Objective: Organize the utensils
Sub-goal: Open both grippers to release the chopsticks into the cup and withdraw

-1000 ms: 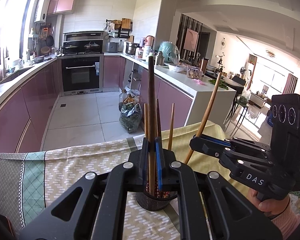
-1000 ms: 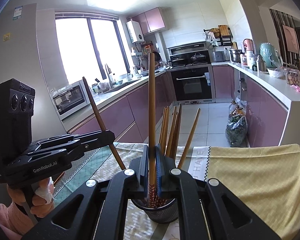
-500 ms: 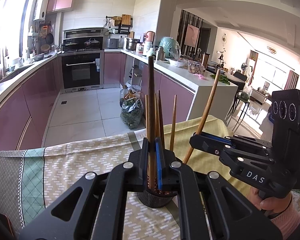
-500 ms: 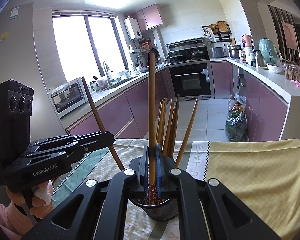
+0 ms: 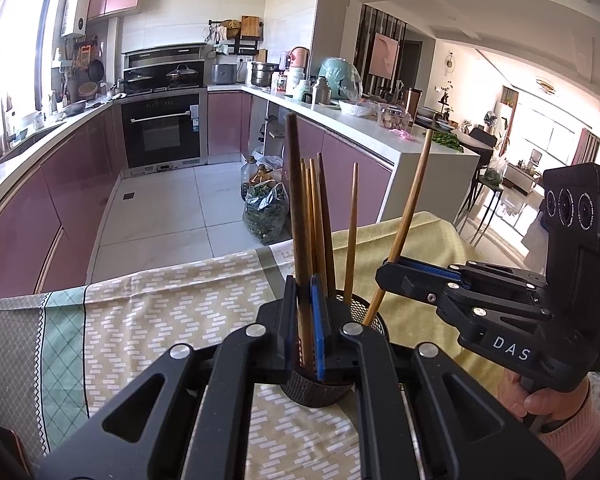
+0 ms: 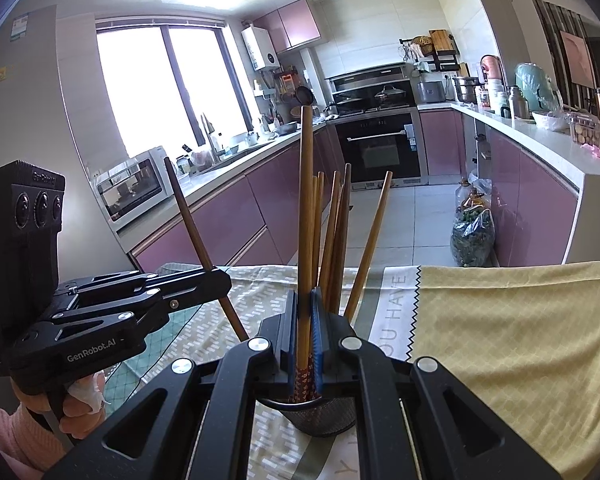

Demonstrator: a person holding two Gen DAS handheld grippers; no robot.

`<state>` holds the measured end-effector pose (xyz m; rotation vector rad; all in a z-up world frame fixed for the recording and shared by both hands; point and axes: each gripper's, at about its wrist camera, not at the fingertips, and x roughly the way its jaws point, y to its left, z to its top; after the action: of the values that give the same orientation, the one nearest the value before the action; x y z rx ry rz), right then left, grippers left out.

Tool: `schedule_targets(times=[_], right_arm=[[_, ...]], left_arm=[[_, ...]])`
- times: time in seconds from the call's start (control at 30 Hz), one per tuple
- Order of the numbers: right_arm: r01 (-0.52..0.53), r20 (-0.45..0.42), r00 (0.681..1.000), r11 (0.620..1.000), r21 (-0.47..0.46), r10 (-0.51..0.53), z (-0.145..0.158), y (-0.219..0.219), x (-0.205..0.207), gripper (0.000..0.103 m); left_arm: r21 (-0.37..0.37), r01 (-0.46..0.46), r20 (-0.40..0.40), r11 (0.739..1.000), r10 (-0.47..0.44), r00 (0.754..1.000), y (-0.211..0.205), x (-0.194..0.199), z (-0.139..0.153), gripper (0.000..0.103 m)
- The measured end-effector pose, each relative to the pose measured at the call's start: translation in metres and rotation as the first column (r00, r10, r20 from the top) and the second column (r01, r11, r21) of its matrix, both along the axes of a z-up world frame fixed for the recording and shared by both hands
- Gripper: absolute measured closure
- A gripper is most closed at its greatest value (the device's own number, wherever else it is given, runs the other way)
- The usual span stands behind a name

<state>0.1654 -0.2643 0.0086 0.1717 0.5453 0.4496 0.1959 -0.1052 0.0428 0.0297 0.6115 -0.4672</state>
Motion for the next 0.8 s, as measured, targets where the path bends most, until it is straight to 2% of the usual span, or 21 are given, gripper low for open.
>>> schedule_targets(times=[0.8], right_arm=[[0.0,-0.074,0.997,1.0,0.011,0.001,-0.017,-0.002,0.023,0.096]], left_arm=[[0.002,-0.023,-0.057,1.0,0.023,0.998,-0.008,0.022,-0.021,0.095]])
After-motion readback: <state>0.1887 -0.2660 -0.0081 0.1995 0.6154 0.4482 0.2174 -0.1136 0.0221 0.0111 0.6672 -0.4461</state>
